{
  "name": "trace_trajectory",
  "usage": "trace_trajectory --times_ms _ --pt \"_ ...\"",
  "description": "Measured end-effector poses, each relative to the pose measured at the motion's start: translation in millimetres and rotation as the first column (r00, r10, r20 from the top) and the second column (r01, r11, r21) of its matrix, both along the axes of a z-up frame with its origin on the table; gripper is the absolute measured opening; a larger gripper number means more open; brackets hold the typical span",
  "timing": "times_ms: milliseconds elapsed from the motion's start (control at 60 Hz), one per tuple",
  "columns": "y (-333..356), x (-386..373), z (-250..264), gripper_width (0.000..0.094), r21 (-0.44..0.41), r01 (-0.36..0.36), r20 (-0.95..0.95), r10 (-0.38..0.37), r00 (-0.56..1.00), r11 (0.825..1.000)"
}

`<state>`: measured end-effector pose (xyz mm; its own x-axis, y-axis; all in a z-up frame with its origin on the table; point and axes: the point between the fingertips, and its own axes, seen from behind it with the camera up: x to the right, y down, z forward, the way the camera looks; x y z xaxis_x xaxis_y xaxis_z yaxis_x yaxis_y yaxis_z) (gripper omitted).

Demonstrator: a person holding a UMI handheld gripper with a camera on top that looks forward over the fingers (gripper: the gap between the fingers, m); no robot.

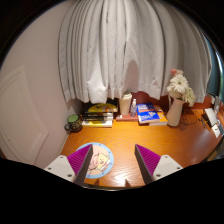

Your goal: Arrange mouse

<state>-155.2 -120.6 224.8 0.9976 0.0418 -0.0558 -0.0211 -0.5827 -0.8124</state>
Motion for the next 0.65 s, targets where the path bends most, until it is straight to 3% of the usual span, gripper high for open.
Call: trace_trajectory --times_ms 267,650 --pt "-32 59 35 0.0840 0.064 0.039 0.007 -0.040 0.999 0.997" --pt "-59 91 33 0.0840 0.083 0.057 -0.006 -0.057 0.998 0.995"
